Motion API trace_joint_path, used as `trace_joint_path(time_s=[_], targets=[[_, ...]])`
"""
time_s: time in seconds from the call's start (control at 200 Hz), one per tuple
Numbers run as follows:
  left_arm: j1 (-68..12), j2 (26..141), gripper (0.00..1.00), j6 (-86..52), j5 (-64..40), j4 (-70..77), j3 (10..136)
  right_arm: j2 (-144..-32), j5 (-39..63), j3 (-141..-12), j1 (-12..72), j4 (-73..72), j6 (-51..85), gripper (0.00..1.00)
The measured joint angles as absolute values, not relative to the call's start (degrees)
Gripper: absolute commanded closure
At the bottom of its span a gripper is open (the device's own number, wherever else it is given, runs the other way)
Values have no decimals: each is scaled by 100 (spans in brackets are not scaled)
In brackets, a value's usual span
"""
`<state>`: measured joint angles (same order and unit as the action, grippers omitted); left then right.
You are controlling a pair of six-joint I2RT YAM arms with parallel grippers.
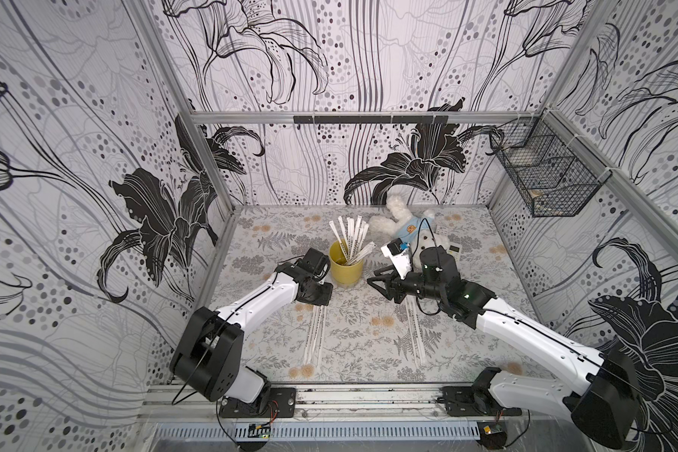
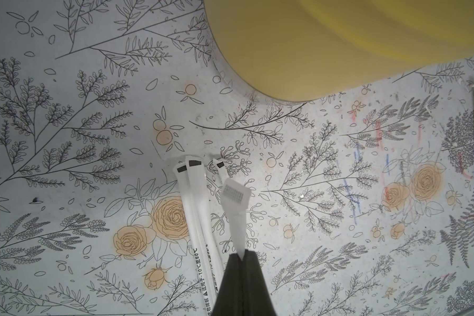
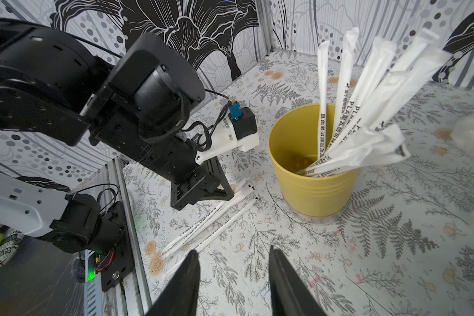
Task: Take the straws out of the storage container
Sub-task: Place the straw at the center of the board.
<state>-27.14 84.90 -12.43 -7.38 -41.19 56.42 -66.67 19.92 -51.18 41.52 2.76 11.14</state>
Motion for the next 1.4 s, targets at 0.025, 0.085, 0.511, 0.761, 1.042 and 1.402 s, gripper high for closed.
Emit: trace_joint_path(time_s=[0.025,0.085,0.511,0.761,1.042,1.402], targets=[[-2711,8490,88,-1243,-744,-4119,5642,-6657,1990,-5118,4152,274,1114,55],[-2705,8490,86,-1245,-753,-4121,5642,-6635,1970,-5118,4152,276,1114,55],[-2692,8488,81,-1374,-727,-4097,5500,-6514,1885,-5109,4152,276,1114,55],[-2692,8145,81,-1428,-705,-4069,5426,-6484,1835,-5109,4152,274,1111,55],[-2692,6882,78,-1505,-637,-3387,5262,-6628,1684,-5179,4152,325,1111,56],[-2694,5498,72,-2016,-303,-434,3343,-7553,930,-6584,4464,915,958,57]])
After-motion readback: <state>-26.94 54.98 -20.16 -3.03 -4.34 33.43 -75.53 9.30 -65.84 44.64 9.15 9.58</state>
